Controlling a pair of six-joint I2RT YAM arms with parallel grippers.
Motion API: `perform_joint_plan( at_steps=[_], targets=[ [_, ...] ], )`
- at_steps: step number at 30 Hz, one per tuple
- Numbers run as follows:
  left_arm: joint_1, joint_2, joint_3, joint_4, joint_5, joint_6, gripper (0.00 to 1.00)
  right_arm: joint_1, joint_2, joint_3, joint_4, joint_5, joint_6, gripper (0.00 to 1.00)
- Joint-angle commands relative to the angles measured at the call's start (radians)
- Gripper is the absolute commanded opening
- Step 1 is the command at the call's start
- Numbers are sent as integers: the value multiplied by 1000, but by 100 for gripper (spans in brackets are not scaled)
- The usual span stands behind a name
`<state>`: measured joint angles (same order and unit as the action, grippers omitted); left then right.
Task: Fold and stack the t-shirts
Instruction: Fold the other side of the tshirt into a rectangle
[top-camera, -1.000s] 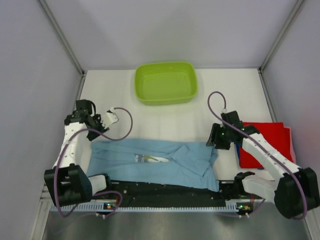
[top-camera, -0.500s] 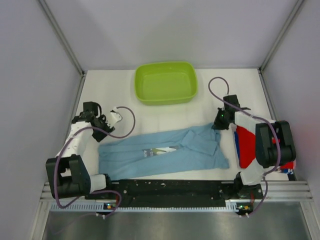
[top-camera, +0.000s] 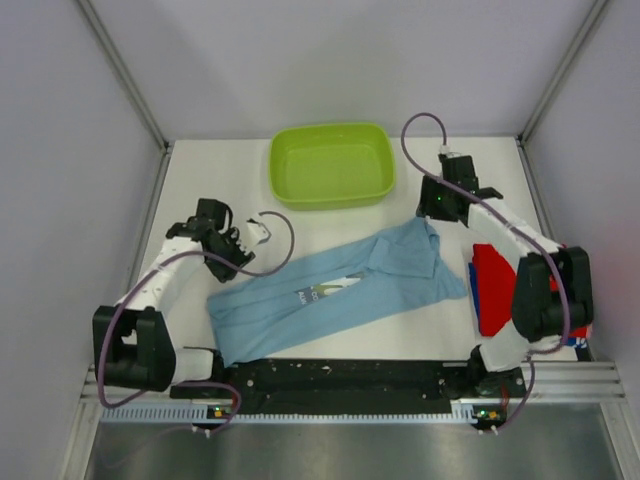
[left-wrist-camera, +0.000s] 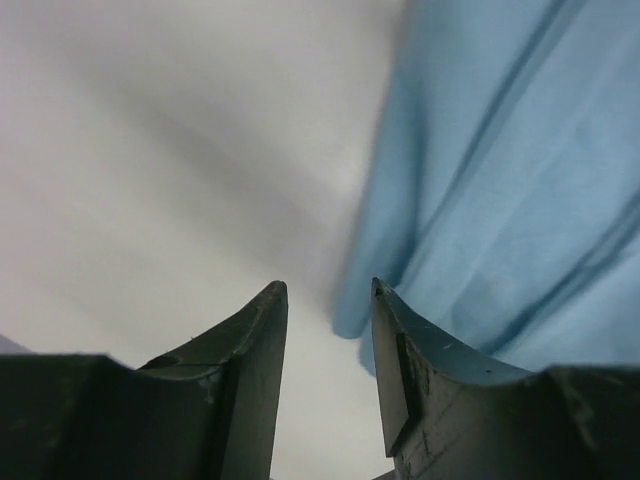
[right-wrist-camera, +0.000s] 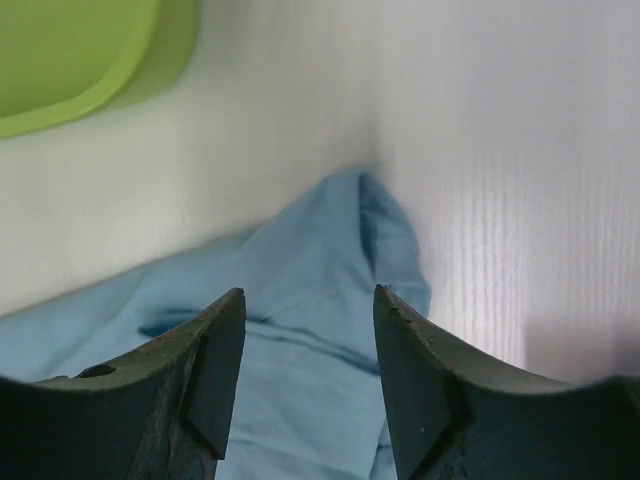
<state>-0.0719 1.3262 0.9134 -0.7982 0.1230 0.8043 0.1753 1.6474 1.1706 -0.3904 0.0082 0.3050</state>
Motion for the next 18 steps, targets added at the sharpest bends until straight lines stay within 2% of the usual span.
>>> perform_joint_plan(
  at_steps=[1,3,4,6,9,11,13,18],
  targets=[
    [-156,-91,-17,-121,99,-70,43,139,-222,-90,-2,59,-26,53],
    [-192,-91,-83,-57,41,-73,43,173,-264,-156,47,-40,32,49],
    [-193,-79,-108,-8,-6,-82,43,184,-273,-190,71,-95,57,43],
    [-198,-42,-131,37,-48,-109,41,190,-270,-265,126,-184,121,24],
    [-227,-1,-131,63,-25,-135,41,190,-227,-336,186,-247,173,7],
    [-252,2,-139,83,-14,-137,41,191,-186,-359,209,-254,184,1],
    [-267,1,-140,67,-5,-128,40,190,-143,-367,211,-235,195,0],
    [-298,16,-154,-129,35,-47,33,168,-67,-367,191,-215,212,0]
  ],
)
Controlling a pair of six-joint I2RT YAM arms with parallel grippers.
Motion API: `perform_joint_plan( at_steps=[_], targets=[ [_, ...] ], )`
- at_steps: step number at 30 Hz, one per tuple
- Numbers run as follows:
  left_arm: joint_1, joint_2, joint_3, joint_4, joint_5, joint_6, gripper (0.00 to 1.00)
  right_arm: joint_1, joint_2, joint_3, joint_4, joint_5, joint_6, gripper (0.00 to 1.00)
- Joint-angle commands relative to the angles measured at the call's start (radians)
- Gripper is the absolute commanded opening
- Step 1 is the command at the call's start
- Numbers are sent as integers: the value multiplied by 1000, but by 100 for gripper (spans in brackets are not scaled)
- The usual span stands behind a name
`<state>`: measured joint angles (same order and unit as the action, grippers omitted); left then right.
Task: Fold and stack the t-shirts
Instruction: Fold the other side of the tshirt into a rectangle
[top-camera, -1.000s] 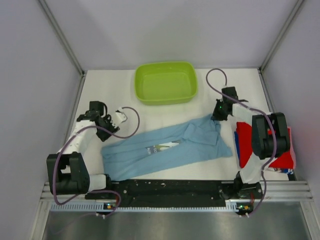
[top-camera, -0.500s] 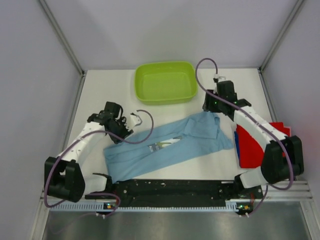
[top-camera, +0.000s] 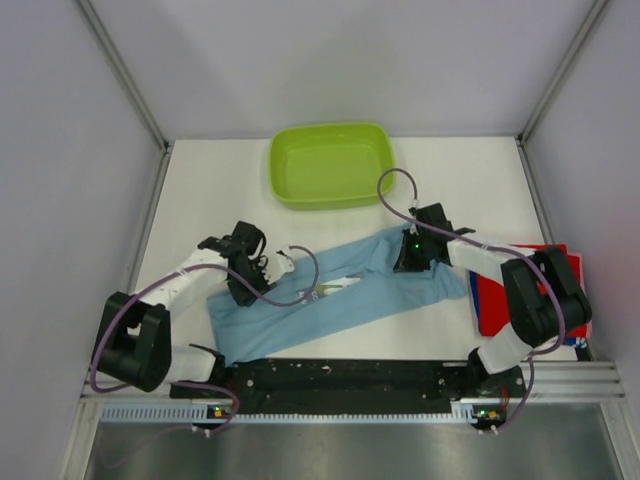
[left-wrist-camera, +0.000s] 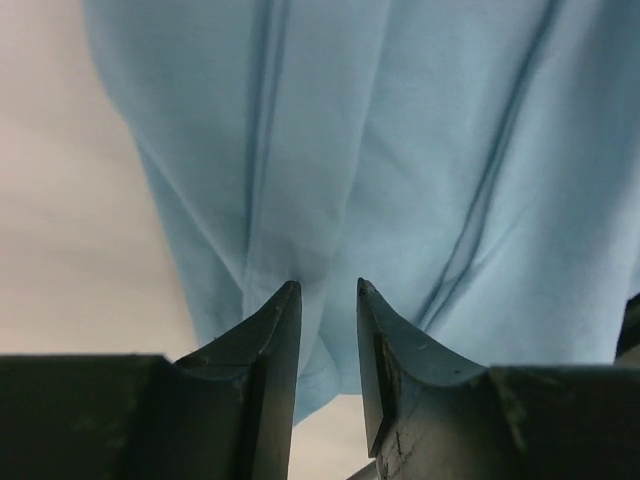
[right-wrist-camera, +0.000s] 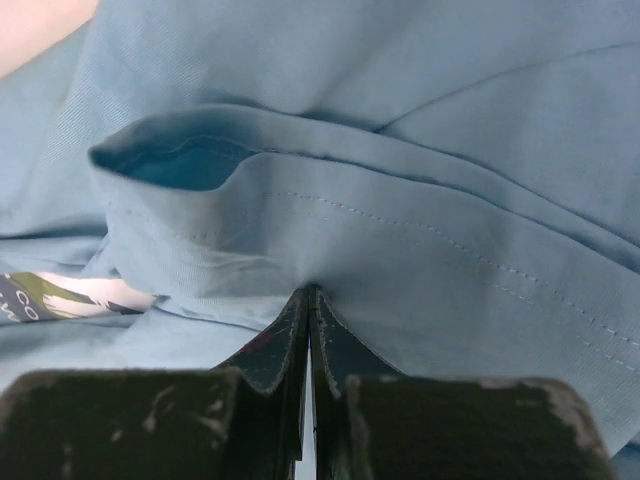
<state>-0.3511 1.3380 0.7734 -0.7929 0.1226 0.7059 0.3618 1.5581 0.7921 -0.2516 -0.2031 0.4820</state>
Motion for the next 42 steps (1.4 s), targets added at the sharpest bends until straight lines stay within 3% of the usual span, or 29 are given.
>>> perform_joint_plan(
  at_steps=[1,4,8,11,13,18,20,25,31,37,42],
  targets=[
    [-19,3,-23,-155,31,76,33,-24,31,13,52,2,35,0],
    [-20,-3,-31,-213,44,122,34,-37,39,15,54,10,35,0],
    [-23,-52,73,-321,153,153,35,-40,25,12,49,22,29,0],
    [-20,-135,99,-110,67,25,36,-40,17,9,48,25,26,0],
    [-15,-122,89,-11,-21,1,29,-40,17,9,48,24,27,0],
    [49,79,104,47,-236,-51,5,-40,16,10,46,21,26,0],
    [86,118,106,92,-271,-55,2,-38,11,9,46,19,24,0],
    [95,145,87,60,-186,-31,0,-38,7,-2,46,25,23,0],
    [93,37,-5,9,15,64,0,-38,11,-8,54,30,20,0],
    [75,81,-71,18,-58,98,1,-40,3,-10,67,27,24,0],
    [64,-15,-49,-55,69,136,4,-40,5,-13,66,34,23,0]
  ],
)
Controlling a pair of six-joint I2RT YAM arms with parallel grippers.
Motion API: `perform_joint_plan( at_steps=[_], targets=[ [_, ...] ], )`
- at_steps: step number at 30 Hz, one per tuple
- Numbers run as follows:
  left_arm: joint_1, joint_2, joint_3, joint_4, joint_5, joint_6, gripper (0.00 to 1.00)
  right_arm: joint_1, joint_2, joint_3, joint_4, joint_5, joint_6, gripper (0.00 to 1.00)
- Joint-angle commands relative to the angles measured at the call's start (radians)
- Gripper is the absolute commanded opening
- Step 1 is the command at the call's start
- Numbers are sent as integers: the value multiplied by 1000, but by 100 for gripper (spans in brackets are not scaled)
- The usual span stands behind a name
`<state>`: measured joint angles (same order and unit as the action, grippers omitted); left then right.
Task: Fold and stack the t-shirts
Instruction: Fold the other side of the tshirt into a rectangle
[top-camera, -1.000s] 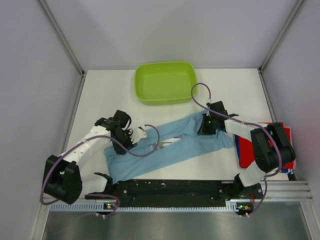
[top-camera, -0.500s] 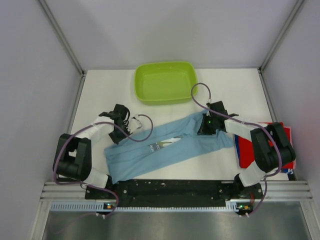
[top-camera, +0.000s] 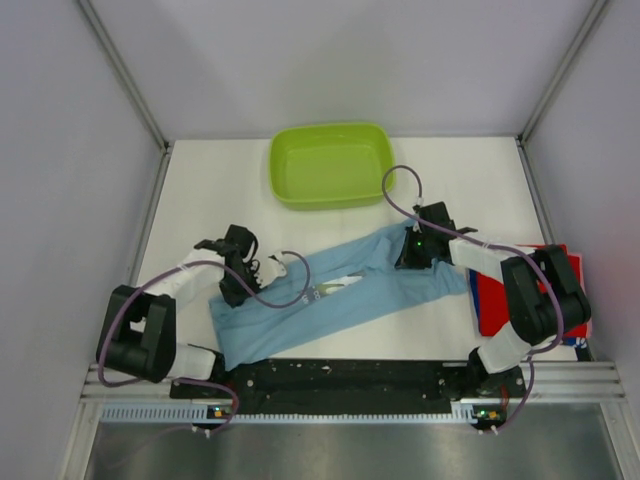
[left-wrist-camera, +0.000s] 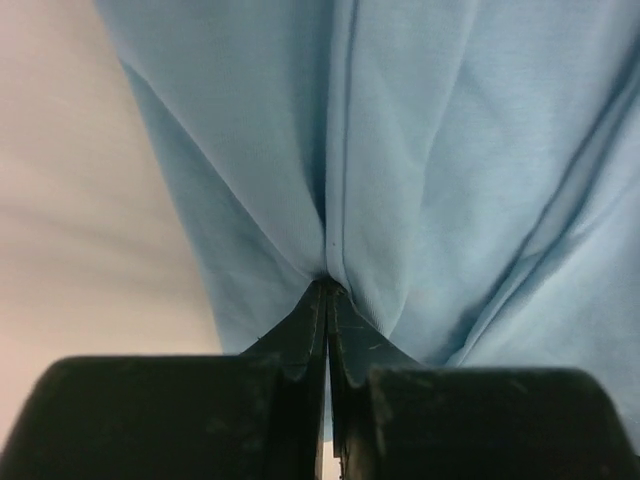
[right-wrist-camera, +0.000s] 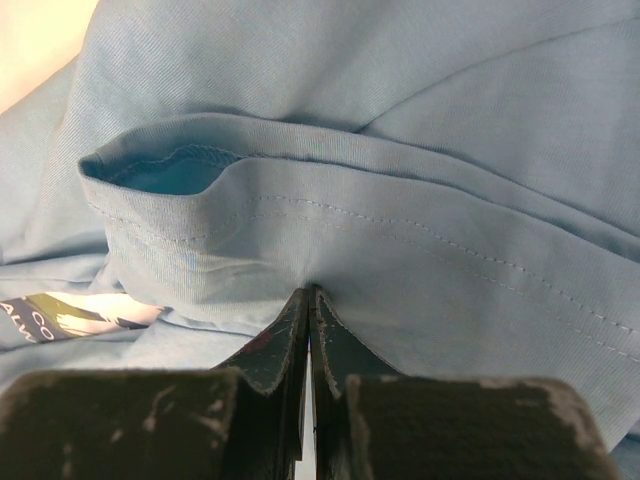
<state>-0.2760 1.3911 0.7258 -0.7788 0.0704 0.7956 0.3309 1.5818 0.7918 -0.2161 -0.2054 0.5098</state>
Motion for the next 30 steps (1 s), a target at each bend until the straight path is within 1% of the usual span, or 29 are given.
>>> perform_joint_plan(
  at_steps=[1,4,7,10,14,17,19,21,22,24,25,27,30],
  targets=[
    [-12,-101,-2,-86,149,68,5,-10,-19,-11,30,37,-4,0],
    [-20,-148,-70,-88,187,129,10,-16,-17,-11,34,32,-4,0],
    [-75,-133,-100,-122,152,102,11,-27,-25,-12,34,29,-4,0],
    [-107,-148,-101,-148,157,94,14,-35,-29,-11,37,27,-5,0],
    [-166,-167,-94,-192,80,85,14,-41,-32,-11,35,17,-5,0],
    [-161,-216,-39,-206,20,51,15,-41,-43,-16,34,17,-8,0],
    [-144,-256,13,-168,-26,-7,28,-41,-57,-13,27,21,-17,0],
    [-89,-271,46,-117,-61,-53,42,-41,-81,-5,15,27,-39,0],
    [-44,-262,60,-102,-111,-62,46,-41,-100,3,12,24,-60,0],
    [61,-210,73,-97,-139,-67,48,-35,-143,21,6,14,-120,0],
    [114,-176,76,-96,-144,-68,50,-32,-163,36,-5,9,-154,3],
    [171,-121,60,-91,-147,-68,52,-29,-200,69,-46,17,-195,14],
    [176,-101,5,-54,-135,-72,54,-29,-236,83,-74,49,-192,32]
  ],
)
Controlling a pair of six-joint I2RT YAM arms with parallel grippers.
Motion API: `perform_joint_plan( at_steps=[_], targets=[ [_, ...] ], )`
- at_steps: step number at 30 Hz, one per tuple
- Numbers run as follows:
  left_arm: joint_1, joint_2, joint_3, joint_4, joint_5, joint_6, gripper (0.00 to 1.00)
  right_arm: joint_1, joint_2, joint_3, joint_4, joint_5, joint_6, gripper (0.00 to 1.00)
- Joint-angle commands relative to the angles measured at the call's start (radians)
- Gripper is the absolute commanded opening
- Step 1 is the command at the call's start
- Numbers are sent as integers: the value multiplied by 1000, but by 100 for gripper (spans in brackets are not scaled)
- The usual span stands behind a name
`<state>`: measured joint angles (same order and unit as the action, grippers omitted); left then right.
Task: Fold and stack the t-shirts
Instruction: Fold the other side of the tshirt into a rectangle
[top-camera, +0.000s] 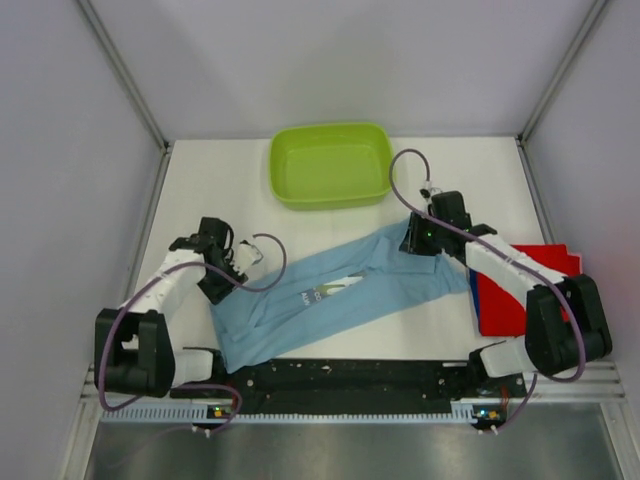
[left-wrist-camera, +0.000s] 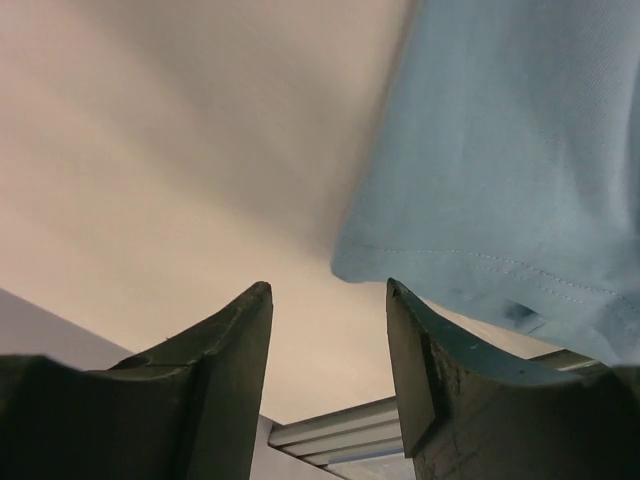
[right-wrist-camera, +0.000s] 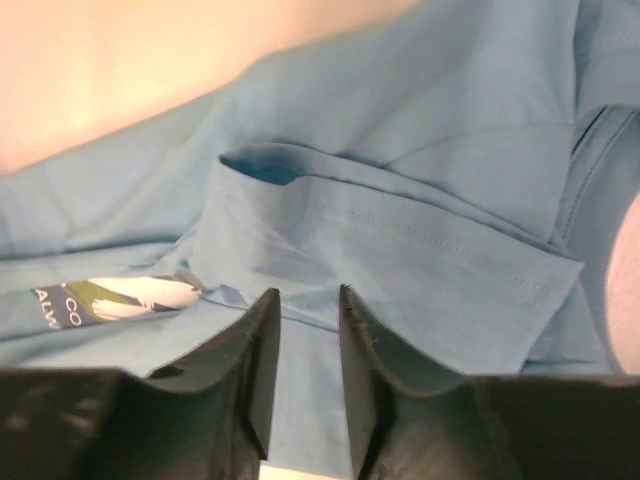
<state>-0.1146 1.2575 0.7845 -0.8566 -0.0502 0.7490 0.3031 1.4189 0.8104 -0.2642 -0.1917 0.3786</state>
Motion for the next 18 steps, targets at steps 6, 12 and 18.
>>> perform_joint_plan(
  at_steps=[6,12,18],
  targets=[
    [15,59,-137,158,-50,-33,43,-1,1,24,-46,150,-12,44],
    [16,72,-113,223,-39,-66,0,-130,118,-60,69,75,75,34],
    [76,147,1,341,-72,-85,0,-159,216,38,34,132,33,33]
  ],
)
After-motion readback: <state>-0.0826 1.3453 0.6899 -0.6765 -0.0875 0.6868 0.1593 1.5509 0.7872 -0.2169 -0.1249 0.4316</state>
